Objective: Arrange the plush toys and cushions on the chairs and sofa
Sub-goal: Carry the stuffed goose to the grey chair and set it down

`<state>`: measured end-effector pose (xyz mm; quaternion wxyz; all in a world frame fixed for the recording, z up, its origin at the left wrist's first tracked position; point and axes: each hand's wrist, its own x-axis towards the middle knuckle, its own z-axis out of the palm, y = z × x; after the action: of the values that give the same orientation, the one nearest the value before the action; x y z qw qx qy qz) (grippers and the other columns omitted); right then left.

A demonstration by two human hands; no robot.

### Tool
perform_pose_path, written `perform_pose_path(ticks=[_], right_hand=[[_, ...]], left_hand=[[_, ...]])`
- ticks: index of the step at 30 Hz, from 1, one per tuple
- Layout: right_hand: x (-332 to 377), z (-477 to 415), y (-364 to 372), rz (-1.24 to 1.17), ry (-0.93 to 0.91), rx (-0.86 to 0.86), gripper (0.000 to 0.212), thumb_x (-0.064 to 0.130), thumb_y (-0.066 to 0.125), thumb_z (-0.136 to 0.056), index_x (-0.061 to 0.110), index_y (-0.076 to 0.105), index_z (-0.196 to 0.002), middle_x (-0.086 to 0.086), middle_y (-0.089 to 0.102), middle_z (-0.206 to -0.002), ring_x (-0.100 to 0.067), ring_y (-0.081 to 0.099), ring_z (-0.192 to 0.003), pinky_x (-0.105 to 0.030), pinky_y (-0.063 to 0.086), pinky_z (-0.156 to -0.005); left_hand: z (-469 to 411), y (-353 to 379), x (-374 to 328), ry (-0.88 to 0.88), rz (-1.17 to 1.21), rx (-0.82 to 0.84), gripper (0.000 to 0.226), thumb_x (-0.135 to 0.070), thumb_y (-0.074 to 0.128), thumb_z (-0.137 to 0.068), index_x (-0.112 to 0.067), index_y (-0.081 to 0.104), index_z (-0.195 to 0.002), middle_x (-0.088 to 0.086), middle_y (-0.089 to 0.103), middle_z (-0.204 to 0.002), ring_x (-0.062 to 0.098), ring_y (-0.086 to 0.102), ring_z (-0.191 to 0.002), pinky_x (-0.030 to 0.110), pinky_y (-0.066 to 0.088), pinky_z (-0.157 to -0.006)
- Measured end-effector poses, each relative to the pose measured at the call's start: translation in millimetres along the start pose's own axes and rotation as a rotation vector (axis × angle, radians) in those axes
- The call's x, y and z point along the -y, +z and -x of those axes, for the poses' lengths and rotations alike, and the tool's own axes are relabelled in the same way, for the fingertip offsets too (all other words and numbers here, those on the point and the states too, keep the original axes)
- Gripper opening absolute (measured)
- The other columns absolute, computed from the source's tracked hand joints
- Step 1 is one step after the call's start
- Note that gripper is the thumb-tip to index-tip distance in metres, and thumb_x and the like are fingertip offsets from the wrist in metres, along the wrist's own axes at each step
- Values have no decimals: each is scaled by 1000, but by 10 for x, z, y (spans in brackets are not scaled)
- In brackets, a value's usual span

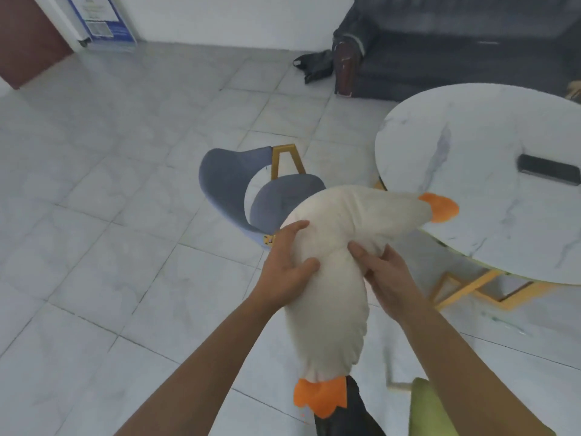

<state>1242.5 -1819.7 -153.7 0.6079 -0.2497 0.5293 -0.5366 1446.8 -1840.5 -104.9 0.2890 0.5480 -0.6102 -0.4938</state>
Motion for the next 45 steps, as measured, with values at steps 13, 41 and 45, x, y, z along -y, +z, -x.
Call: perform_pose_path(ticks=[13, 41, 45], right_hand=[[679, -2601, 674, 1104, -510, 83, 58, 12, 55, -89, 34, 61, -142, 11, 69, -132, -13, 54, -97, -7, 31, -68], [-1382, -4978, 1232, 1591, -108, 746, 67, 22, 76, -92, 20, 45, -152, -6, 38, -165, -26, 52, -141, -38, 52, -106], [-1714, -5294, 1157, 1347, -96, 661, 35, 22, 58, -104, 15, 60, -138, -5, 54, -147, -27, 54, -133, -38, 48, -108]], left_hand=[[-2756, -1058, -283, -420, 555, -348, 66, -69, 35, -100, -25, 48, -148, 2, 57, -144, 27, 54, -135, 51, 46, -107], [-4848, -1470, 2074, -759, 356, -573, 27, -18, 73, -93, -39, 62, -105, -6, 73, -102, 18, 70, -100, 41, 58, -93], [-4714, -1194, 2467, -908, 297, -711, 24, -31, 82, -85, -21, 68, -102, 2, 74, -89, 21, 71, -82, 37, 56, -76]])
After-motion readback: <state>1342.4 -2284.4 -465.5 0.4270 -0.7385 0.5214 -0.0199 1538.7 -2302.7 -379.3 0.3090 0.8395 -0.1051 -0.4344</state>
